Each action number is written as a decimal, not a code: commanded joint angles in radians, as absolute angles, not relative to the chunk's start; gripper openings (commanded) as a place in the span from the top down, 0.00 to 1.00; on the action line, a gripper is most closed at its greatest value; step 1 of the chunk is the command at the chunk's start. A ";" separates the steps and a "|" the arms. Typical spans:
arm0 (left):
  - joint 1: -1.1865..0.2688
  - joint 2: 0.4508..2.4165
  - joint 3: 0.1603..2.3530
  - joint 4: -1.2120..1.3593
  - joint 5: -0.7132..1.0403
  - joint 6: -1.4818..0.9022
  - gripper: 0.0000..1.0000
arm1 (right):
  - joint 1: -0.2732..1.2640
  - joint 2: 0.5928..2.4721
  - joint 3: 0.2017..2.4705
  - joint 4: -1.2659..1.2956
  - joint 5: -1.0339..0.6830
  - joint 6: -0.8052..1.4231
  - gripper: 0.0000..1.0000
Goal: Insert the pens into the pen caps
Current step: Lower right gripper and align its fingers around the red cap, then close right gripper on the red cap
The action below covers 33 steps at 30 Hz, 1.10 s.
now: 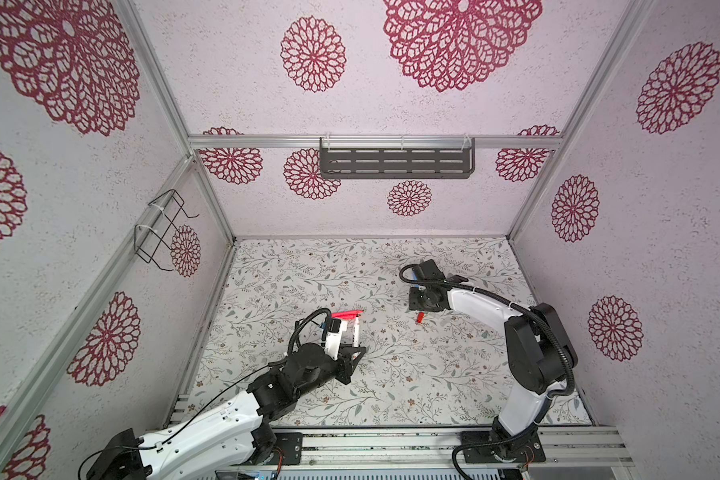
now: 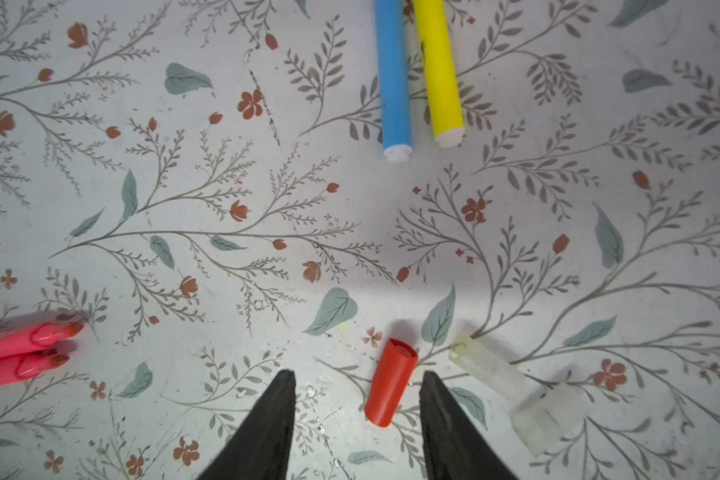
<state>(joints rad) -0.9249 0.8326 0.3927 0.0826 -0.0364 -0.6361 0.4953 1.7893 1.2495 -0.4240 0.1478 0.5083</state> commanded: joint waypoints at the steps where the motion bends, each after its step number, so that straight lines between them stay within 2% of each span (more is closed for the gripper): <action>1: -0.933 0.830 0.392 0.091 -0.037 -0.634 1.00 | 0.492 1.783 1.245 -0.449 0.195 0.551 0.52; 25: -0.933 0.821 0.375 0.093 -0.048 -0.640 1.00 | 0.494 1.884 1.209 -0.387 0.160 0.587 0.57; 33: -0.933 0.815 0.370 0.096 -0.053 -0.640 1.00 | 0.499 1.930 1.245 -0.403 0.152 0.568 0.65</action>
<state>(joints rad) -0.9249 0.8295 0.3767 0.0834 -0.0399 -0.6373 0.4957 1.9198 1.2301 -0.3817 0.1535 0.5682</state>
